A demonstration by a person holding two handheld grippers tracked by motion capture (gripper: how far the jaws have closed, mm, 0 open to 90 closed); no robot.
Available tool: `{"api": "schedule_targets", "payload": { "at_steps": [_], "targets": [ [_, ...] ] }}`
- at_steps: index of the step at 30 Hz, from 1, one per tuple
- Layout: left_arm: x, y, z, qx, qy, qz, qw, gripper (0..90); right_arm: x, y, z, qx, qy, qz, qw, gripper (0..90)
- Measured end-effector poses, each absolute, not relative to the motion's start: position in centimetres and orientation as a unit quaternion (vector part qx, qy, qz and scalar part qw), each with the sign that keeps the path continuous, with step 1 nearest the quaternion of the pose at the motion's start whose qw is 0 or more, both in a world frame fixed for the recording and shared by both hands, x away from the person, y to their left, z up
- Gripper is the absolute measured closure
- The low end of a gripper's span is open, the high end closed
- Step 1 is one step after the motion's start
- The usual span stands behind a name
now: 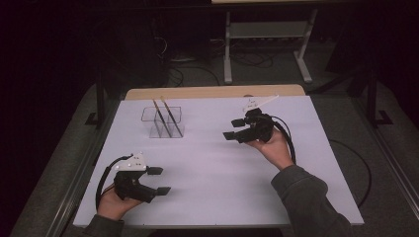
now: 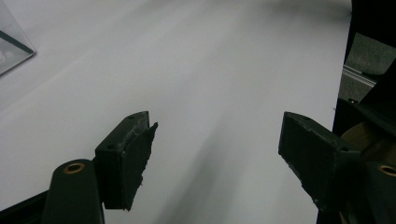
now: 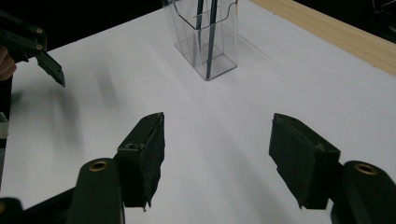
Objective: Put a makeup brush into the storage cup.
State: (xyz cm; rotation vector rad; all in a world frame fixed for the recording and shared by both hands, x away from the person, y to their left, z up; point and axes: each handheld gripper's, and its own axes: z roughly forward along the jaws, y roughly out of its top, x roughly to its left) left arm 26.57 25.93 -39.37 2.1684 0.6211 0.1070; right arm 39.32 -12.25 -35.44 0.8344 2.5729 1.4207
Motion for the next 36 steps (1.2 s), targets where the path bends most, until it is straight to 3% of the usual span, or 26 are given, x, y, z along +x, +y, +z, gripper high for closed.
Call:
{"api": "schedule_targets", "payload": {
  "at_steps": [36],
  "targets": [
    [26.6,26.0,-39.3,0.868,0.251,0.044,0.427,24.2,37.0,-15.4,-35.4,0.288,0.83,0.474,0.054,29.2]
  ]
}}
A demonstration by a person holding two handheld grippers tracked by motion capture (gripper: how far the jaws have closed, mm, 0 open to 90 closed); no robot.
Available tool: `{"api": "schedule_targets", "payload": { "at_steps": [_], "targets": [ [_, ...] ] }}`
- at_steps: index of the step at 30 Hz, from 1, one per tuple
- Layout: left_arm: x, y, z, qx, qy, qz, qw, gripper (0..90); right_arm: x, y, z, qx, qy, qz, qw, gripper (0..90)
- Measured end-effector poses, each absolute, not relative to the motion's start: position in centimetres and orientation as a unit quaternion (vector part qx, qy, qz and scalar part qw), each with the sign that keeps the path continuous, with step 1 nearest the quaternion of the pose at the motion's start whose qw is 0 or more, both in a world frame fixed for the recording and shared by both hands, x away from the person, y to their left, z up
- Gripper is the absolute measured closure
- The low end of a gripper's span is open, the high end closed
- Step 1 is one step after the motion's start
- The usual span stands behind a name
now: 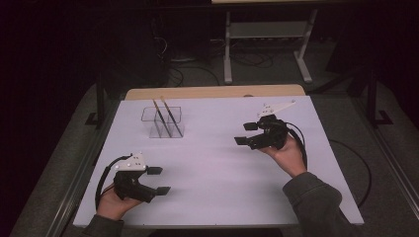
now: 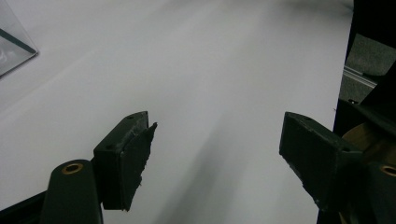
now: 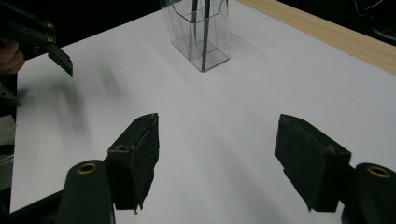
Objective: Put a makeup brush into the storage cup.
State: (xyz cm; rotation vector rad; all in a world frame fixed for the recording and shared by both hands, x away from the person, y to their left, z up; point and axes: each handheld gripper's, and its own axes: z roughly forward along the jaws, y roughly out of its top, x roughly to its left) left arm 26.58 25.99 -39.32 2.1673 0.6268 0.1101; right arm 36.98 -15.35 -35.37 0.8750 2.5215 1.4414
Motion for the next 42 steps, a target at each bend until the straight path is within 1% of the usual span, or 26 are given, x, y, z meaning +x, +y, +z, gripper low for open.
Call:
{"api": "schedule_targets", "payload": {
  "at_steps": [15,42],
  "targets": [
    [26.6,26.0,-39.3,0.868,0.251,0.044,0.426,24.1,36.2,-16.9,-35.9,0.298,0.829,0.47,0.055,26.9],
    [26.5,26.1,-39.1,0.868,0.25,0.054,0.426,24.1,34.1,-19.4,-37.5,0.314,0.826,0.465,0.055,26.7]
  ]
}}
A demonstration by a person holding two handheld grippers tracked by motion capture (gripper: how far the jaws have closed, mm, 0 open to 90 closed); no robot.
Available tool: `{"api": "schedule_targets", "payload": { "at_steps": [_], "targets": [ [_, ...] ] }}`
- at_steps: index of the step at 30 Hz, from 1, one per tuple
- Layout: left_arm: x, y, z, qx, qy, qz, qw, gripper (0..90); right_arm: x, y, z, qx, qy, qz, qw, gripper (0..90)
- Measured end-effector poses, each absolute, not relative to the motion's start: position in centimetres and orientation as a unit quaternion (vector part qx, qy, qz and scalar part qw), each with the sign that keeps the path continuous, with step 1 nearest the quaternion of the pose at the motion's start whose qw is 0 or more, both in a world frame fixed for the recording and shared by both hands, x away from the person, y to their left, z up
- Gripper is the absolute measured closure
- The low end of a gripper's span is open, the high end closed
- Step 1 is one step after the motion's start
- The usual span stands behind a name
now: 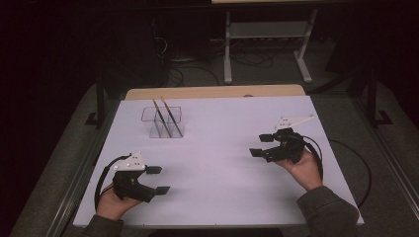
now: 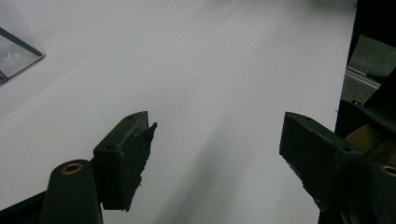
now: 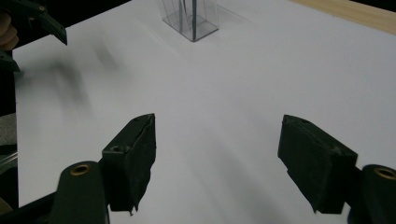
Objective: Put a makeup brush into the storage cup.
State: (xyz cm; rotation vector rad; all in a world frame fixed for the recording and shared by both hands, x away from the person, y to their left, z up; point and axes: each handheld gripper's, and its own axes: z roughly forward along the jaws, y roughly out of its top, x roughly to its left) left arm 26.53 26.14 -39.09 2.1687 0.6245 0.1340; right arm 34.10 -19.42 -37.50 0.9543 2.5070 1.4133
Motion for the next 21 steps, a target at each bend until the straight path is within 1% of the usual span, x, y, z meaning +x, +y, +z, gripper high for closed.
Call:
{"api": "schedule_targets", "payload": {
  "at_steps": [7,21],
  "targets": [
    [26.5,26.1,-39.0,0.867,0.249,0.058,0.429,24.0,33.3,-20.5,-38.2,0.329,0.819,0.467,0.049,26.0],
    [26.4,26.1,-39.0,0.863,0.257,0.06,0.431,23.9,31.9,-21.8,-39.4,0.337,0.815,0.469,0.054,25.9]
  ]
}}
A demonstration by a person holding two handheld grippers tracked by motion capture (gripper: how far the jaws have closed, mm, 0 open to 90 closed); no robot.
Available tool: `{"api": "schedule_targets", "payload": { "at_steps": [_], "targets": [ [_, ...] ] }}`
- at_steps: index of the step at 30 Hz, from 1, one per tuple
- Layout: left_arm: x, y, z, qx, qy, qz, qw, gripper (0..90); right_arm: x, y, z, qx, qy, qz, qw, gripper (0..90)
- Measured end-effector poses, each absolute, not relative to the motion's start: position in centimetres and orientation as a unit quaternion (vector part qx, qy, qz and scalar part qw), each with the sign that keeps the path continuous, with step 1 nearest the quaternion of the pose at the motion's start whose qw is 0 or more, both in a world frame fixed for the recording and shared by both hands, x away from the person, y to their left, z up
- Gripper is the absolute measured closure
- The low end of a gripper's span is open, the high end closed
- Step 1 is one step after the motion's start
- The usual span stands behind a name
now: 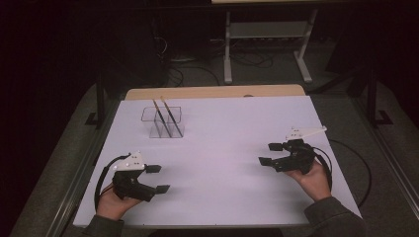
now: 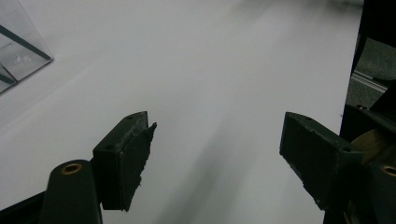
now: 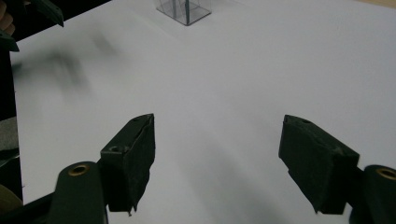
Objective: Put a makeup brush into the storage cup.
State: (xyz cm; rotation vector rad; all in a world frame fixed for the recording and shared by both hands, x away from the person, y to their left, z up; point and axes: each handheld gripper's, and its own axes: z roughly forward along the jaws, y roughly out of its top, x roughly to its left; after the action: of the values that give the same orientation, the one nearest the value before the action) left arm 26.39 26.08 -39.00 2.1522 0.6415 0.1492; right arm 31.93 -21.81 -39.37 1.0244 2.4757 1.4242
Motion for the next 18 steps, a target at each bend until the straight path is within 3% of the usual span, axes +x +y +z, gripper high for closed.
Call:
{"api": "schedule_targets", "payload": {
  "at_steps": [18],
  "targets": [
    [26.4,26.3,-39.0,0.86,0.26,0.062,0.434,23.4,30.6,-23.5,-40.4,0.354,0.808,0.467,0.056,24.9]
  ]
}}
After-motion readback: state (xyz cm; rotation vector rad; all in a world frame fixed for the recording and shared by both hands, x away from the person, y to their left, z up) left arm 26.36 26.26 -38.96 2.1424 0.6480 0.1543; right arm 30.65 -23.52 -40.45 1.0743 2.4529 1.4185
